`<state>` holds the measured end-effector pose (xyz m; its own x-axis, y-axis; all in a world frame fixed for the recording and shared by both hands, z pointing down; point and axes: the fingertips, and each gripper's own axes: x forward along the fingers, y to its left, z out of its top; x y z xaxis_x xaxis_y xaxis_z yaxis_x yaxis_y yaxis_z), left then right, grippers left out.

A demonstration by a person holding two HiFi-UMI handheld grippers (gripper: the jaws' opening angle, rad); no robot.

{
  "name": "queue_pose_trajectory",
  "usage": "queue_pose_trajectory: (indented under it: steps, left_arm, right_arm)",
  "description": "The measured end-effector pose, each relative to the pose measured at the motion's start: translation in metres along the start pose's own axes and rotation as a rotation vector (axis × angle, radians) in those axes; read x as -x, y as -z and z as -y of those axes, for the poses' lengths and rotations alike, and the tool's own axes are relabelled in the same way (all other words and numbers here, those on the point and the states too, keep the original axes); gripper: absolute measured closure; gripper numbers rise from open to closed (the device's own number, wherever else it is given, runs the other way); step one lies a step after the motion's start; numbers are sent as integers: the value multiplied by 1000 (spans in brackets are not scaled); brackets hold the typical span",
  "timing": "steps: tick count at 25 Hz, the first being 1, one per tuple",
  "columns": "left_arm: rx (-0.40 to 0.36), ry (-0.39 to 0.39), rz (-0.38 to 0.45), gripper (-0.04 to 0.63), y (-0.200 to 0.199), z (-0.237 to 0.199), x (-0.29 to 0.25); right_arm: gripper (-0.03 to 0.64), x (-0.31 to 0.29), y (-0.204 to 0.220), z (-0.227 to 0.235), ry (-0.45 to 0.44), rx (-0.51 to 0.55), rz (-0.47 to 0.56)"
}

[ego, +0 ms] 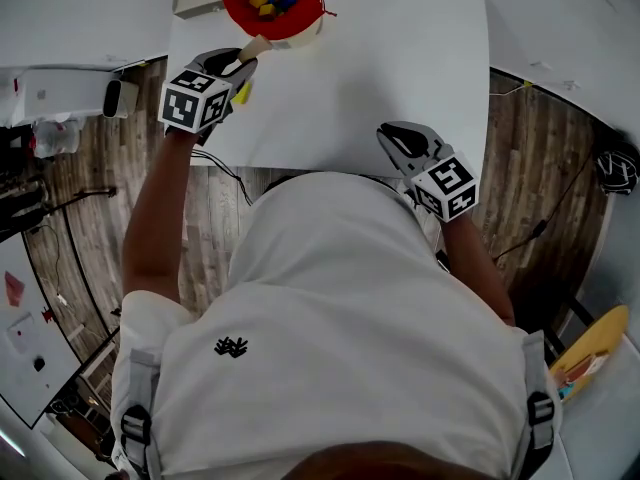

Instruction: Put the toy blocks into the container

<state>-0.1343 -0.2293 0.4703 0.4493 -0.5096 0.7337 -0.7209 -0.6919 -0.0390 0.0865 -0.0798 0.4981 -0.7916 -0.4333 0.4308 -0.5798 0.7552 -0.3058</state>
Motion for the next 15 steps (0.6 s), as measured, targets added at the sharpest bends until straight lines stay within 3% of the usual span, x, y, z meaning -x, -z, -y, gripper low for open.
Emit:
queue_pose_trajectory:
  steps: [7,15]
  left_arm:
    - [-13,-36,35,453,-50,-30,-6]
    - [-45,-62,-35,453,-81,-57,-46]
  right_arm:
    - [580,4,1,7,6,-12,7]
    - [580,13,8,18,29,-37,8]
